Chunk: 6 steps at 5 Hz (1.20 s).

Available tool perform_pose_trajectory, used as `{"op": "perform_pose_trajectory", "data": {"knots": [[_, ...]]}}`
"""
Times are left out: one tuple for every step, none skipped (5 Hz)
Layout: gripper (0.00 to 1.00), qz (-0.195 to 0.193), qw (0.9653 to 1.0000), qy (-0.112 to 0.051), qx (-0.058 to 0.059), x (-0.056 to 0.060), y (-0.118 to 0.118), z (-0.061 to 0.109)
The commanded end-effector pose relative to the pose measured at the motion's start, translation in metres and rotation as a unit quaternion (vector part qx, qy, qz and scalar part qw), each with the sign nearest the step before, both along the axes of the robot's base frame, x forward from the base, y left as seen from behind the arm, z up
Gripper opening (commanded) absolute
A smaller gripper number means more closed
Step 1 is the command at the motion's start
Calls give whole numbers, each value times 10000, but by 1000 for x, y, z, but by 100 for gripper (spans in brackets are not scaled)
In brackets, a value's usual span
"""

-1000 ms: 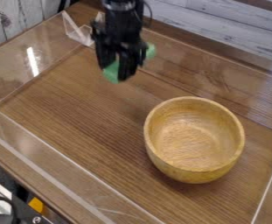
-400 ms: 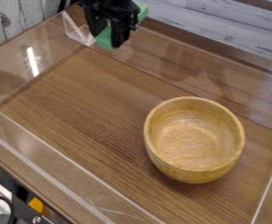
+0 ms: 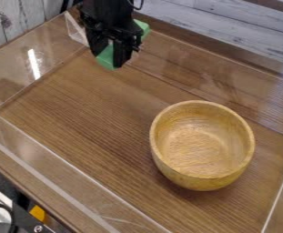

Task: Put the green block in the brown bowl

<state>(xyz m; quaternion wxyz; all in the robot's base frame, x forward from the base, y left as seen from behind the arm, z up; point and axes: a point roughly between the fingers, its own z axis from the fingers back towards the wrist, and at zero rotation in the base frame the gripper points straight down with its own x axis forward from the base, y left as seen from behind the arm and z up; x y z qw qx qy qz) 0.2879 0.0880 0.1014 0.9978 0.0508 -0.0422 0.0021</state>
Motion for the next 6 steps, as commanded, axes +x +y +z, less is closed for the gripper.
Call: {"op": "perform_pose_trajectory", "data": {"knots": [[0,137,9990,-415,99,14,-9,20],[0,210,9982,-538,134,25,-18,22],[0,320,9983,-458,184,23,-21,14],[0,573,9974,-391,219,22,-10,6],[0,651,9969,-389,218,11,-9,18],[0,664,9964,-495,178,4,-18,40]]}}
